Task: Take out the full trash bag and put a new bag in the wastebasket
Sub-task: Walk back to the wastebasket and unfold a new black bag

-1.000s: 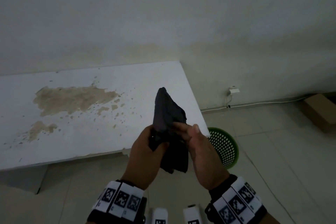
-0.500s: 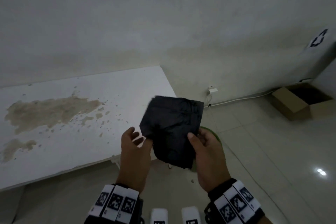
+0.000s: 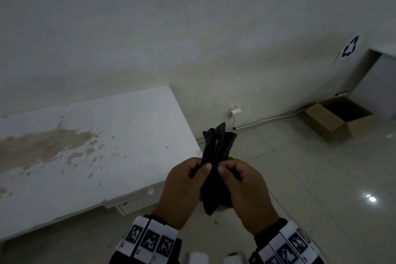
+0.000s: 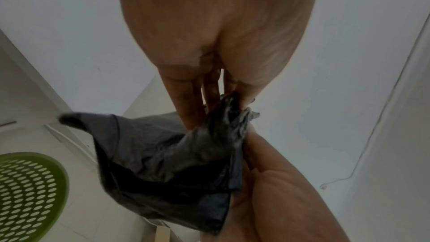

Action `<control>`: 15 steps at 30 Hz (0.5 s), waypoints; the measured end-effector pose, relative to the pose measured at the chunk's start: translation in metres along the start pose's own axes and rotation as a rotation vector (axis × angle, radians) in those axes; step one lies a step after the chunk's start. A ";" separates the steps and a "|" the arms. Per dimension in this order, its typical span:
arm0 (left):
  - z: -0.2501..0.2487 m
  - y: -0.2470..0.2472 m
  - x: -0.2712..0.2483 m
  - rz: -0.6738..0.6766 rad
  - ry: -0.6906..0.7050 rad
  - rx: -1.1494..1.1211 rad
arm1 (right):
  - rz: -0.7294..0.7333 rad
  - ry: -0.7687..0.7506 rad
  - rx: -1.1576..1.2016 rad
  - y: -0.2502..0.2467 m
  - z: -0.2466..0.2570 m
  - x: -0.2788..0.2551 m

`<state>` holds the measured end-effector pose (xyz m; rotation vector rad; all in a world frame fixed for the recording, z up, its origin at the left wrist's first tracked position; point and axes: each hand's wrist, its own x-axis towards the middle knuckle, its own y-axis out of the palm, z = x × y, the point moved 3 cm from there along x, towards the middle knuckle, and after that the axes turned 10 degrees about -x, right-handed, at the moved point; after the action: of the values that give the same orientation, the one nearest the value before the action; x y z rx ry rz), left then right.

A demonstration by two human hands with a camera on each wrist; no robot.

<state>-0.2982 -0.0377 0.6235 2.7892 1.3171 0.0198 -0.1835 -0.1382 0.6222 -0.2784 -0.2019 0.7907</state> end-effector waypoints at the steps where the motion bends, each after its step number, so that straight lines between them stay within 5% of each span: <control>1: 0.000 0.009 0.004 -0.021 0.007 0.022 | -0.021 0.020 0.013 -0.009 -0.004 0.005; 8: -0.004 0.078 0.030 -0.166 0.006 -0.073 | -0.252 0.134 -0.011 -0.099 -0.040 0.040; 15: 0.000 0.140 0.051 -0.190 0.048 -0.103 | -0.113 -0.038 -0.305 -0.157 -0.052 0.062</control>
<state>-0.1575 -0.0874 0.6311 2.5842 1.5398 0.1429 -0.0214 -0.2071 0.6282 -0.5355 -0.3721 0.6518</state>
